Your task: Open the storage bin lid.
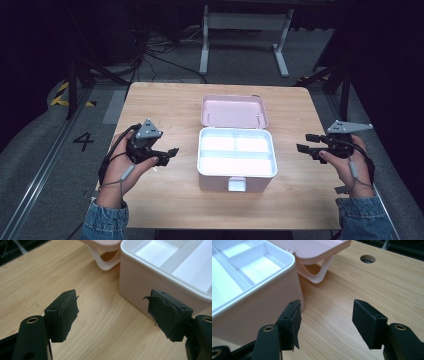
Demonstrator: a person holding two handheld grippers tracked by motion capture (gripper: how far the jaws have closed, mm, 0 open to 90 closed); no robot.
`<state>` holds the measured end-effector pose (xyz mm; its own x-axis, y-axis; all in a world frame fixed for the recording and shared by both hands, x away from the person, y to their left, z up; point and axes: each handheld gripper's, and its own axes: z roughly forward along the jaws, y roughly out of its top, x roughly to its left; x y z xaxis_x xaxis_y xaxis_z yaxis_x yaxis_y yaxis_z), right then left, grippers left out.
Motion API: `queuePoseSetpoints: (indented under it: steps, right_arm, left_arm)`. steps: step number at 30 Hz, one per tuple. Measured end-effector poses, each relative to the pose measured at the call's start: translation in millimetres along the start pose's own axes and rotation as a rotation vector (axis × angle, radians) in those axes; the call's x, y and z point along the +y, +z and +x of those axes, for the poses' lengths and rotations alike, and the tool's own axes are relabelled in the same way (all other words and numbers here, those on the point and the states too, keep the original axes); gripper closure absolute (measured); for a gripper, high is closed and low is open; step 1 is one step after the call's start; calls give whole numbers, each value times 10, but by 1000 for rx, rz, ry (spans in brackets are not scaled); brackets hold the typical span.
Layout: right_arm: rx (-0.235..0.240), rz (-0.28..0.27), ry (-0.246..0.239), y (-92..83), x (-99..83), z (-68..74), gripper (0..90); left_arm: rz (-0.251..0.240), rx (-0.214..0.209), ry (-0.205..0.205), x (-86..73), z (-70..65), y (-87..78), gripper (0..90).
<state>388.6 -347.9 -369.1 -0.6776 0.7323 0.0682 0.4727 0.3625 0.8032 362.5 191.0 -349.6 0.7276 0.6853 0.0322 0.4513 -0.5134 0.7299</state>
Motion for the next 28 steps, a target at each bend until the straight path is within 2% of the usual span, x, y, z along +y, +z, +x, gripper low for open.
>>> queuePoseSetpoints:
  steps: [2, 7, 9, 10, 14, 17, 19, 21, 24, 26, 28]
  right_arm:
    - [-10, 24, -11, 12, -10, -4, 407]
    - [-13, 85, -17, 58, -49, -17, 403]
    - [-11, 97, -14, 69, -56, -17, 400]
    - [-11, 97, -14, 69, -56, -17, 400]
    - [-9, 111, -19, 86, -65, -24, 396]
    - [-8, 126, -24, 111, -80, -33, 396]
    - [-7, 135, -23, 128, -91, -40, 394]
    - [-7, 146, -21, 142, -103, -46, 392]
    - [-10, 152, -14, 159, -121, -70, 391]
    - [-11, 153, -12, 162, -125, -77, 392]
    - [-38, 175, -27, 176, -148, -113, 401]
  left_arm:
    - [26, 1, -4, -20, 11, 43, 246]
    - [107, 36, 8, -62, 14, 141, 240]
    - [146, 41, 7, -99, 21, 189, 240]
    - [146, 41, 7, -99, 21, 189, 239]
    - [224, 28, -18, -191, 47, 287, 235]
    - [287, 64, -22, -253, 73, 365, 219]
    - [309, 79, -30, -293, 100, 399, 204]
    - [325, 65, -58, -335, 122, 423, 203]
    - [346, 52, -78, -381, 142, 455, 200]
    - [356, 51, -77, -394, 145, 470, 198]
    - [373, 44, -69, -412, 147, 497, 192]
